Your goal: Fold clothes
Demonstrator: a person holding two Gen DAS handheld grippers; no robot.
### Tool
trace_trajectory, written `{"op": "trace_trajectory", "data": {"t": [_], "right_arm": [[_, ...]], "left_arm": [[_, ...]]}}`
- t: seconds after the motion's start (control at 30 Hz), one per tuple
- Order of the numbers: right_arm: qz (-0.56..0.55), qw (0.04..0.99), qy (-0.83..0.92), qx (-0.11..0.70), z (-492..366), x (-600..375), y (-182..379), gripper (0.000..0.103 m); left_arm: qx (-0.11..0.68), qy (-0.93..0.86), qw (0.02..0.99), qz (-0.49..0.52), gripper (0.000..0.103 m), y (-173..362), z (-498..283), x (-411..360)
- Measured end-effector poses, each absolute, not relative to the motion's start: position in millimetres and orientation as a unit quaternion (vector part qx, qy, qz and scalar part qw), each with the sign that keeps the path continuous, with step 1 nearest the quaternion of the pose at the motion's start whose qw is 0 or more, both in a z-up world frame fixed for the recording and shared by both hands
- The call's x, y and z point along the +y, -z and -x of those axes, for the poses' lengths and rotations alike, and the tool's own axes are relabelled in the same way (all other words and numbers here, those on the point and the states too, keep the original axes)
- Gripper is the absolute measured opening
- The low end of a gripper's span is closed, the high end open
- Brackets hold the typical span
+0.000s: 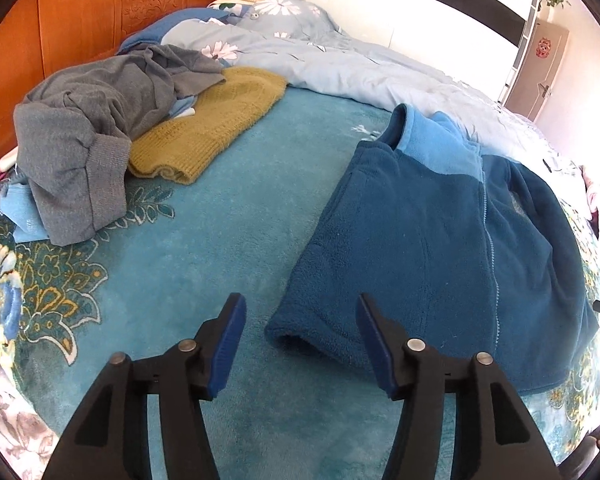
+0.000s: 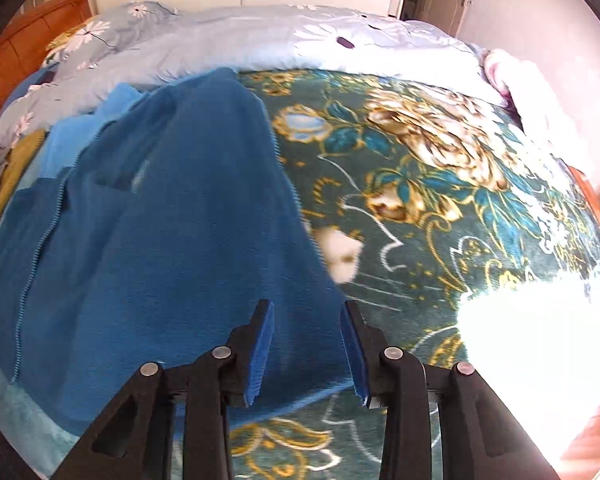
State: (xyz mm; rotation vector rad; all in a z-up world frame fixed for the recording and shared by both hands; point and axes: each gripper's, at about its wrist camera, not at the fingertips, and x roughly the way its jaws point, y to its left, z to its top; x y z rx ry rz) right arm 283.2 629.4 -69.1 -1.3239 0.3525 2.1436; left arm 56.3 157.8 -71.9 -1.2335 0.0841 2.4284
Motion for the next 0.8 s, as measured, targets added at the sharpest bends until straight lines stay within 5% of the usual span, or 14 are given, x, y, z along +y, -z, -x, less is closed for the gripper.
{"op": "trace_trajectory", "data": {"t": [0.43, 0.53, 0.67, 0.8], "right_arm": [[0.499, 0.285, -0.798, 0.179, -300, 647, 92, 0.048], [0.498, 0.285, -0.799, 0.179, -301, 642, 91, 0.042], [0.501, 0.273, -0.8, 0.184, -296, 637, 89, 0.019], [0.491, 0.269, -0.809, 0.179, -290, 628, 71, 0.015]], "left_arm": [[0.039, -0.864, 0.239, 0.442, 0.065, 59, -78, 185], [0.036, -0.861, 0.244, 0.445, 0.065, 60, -81, 185], [0.03, -0.859, 0.249, 0.447, 0.065, 62, -84, 182], [0.021, -0.857, 0.251, 0.449, 0.065, 64, -85, 176]]}}
